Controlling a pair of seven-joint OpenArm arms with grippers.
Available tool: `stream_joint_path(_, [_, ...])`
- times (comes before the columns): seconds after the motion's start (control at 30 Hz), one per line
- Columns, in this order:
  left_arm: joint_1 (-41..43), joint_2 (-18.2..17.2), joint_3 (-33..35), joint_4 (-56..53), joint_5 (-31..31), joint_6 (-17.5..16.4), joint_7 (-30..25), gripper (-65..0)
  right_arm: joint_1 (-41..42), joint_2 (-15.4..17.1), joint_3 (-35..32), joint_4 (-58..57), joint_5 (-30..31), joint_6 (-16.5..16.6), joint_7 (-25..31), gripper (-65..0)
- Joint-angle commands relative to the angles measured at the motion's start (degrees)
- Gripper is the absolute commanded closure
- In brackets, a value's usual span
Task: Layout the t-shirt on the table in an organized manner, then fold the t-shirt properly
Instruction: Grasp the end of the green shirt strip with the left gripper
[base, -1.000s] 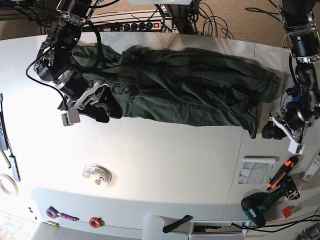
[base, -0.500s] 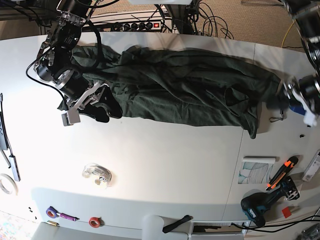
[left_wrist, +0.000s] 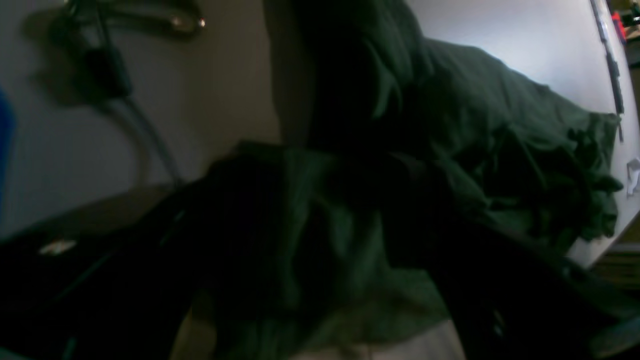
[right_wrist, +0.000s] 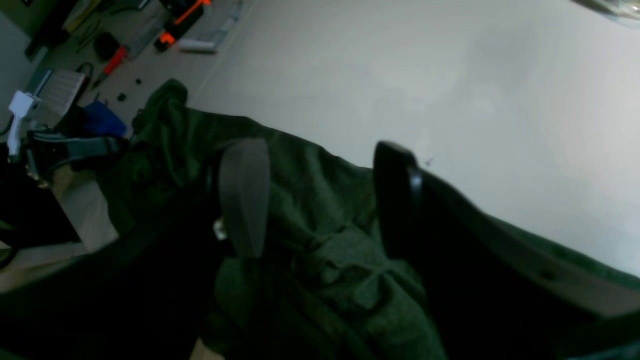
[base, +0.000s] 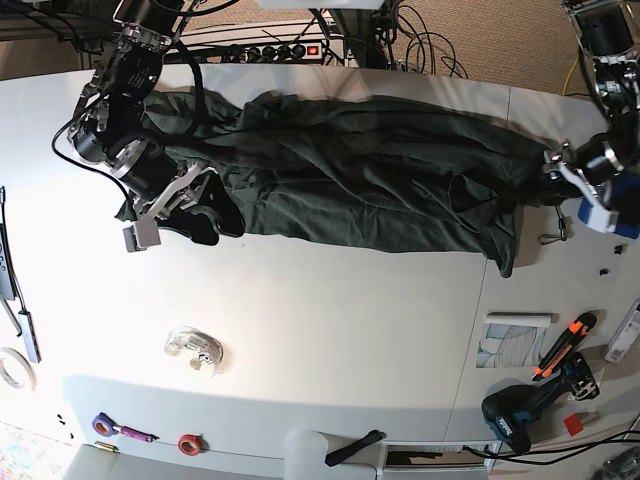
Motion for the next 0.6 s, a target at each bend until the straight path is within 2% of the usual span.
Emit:
stream_joint_path(0.0, [-1.2, -1.0, 1.2, 0.7, 0.7, 1.2, 0.3, -40.0, 0.7, 0.5, 0.1, 1.0, 1.4, 0.3, 1.3, -33.0])
stream_joint_path(0.27, [-4.5, -0.9, 7.6, 0.7, 1.4, 2.3, 0.4, -40.0, 0.6, 0.5, 0.1, 1.0, 1.4, 0.3, 1.2, -33.0])
stream_joint_path(0.47, [-4.5, -1.3, 7.6, 0.7, -4.2, 1.0, 4.1, -40.0, 0.6, 0.5, 0.1, 1.0, 1.4, 0.3, 1.2, -33.0])
stream_joint_path(0.57, [-4.8, -1.3, 7.6, 0.8, -4.9, 0.0, 5.1, -40.0, 0.6, 0.5, 0.1, 1.0, 1.3, 0.3, 1.2, -33.0])
